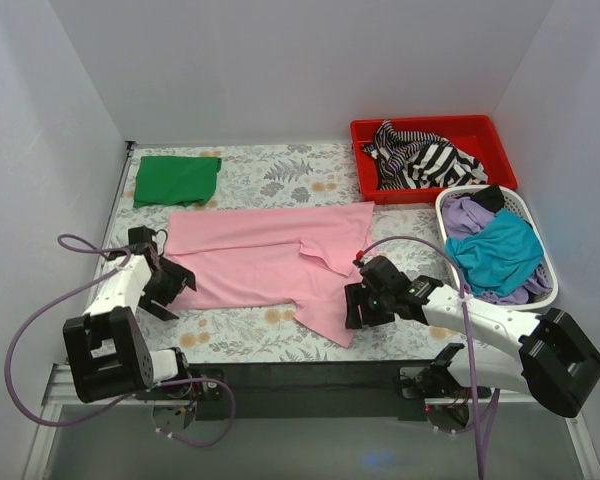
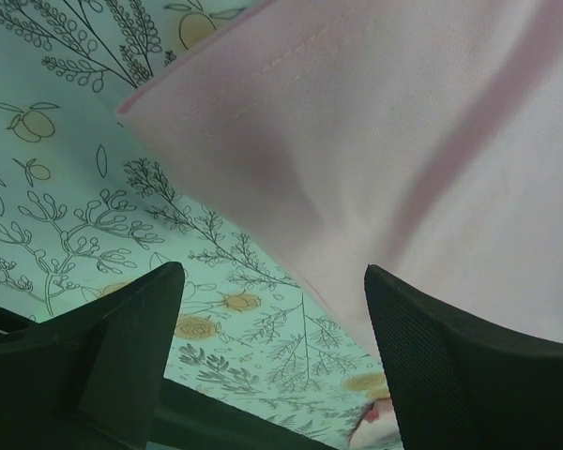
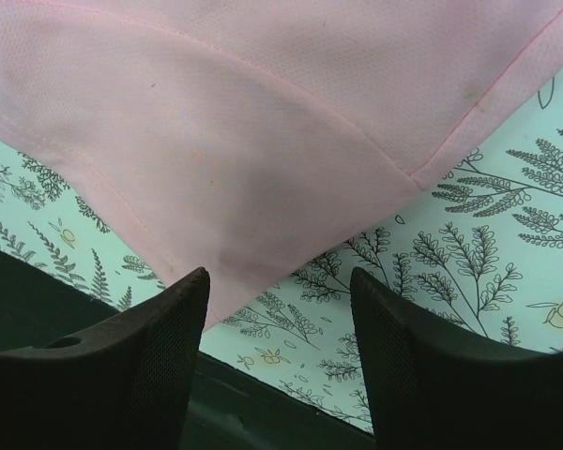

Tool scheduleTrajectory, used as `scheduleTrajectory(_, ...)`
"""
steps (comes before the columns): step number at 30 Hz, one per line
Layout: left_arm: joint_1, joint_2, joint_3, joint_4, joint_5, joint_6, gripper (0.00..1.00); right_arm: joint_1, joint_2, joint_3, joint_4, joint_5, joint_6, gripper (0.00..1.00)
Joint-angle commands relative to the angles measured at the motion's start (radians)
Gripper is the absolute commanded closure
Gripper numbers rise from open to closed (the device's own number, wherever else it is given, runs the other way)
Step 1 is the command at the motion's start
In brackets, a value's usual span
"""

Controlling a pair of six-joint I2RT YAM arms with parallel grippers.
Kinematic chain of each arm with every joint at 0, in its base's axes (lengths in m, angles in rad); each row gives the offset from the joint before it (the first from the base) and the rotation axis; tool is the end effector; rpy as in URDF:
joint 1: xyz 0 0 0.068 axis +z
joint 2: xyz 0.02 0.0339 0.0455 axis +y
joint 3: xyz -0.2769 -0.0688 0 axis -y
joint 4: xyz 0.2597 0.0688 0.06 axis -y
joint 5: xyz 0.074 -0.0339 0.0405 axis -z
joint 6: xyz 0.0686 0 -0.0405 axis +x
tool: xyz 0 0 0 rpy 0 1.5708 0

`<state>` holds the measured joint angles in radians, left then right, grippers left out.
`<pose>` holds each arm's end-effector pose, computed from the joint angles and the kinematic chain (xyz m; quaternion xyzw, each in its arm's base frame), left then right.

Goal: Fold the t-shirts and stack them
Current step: Fold the tshirt

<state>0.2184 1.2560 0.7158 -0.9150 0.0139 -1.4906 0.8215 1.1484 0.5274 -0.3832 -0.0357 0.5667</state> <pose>0.1996 0.0433 0.1530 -0.7527 0.6558 -0.0399 0.0423 0.1543 0.1694 0.1435 -0.1269 0.9516 0.1920 0.2039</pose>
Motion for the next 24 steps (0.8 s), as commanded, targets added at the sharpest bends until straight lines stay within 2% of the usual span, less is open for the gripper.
scheduleTrajectory(1, -0.005, 0.065, 0.034, 0.005, -0.069, -0.034, 0.23, 0.007, -0.007, 0.034, 0.026, 0.006, -0.018, 0.32)
scheduleTrajectory(9, -0.007, 0.171, 0.05, 0.073, -0.078, -0.034, 0.26, 0.007, -0.012, 0.022, 0.026, 0.01, -0.005, 0.32)
scheduleTrajectory(12, -0.007, 0.175, 0.021, 0.11, -0.052, -0.036, 0.41, 0.007, -0.003, 0.023, 0.024, 0.022, -0.01, 0.32)
scheduleTrajectory(13, -0.007, 0.175, 0.016, 0.117, -0.043, -0.034, 0.54, 0.007, 0.004, 0.028, 0.026, 0.022, -0.011, 0.32)
scheduleTrajectory(15, -0.007, 0.169, 0.011, 0.133, -0.029, -0.031, 0.66, 0.007, 0.011, 0.028, 0.026, 0.023, -0.017, 0.32)
scheduleTrajectory(16, -0.007, 0.168, 0.008, 0.136, -0.031, -0.03, 0.77, 0.007, 0.02, 0.031, 0.026, 0.026, -0.021, 0.33)
scheduleTrajectory(17, -0.005, 0.169, 0.01, 0.137, -0.031, -0.027, 0.98, 0.007, 0.025, 0.031, 0.026, 0.025, -0.022, 0.34)
scheduleTrajectory(24, -0.005, 0.166, 0.02, 0.125, -0.032, -0.008, 1.0, 0.007, 0.02, 0.029, 0.026, -0.019, -0.021, 0.37)
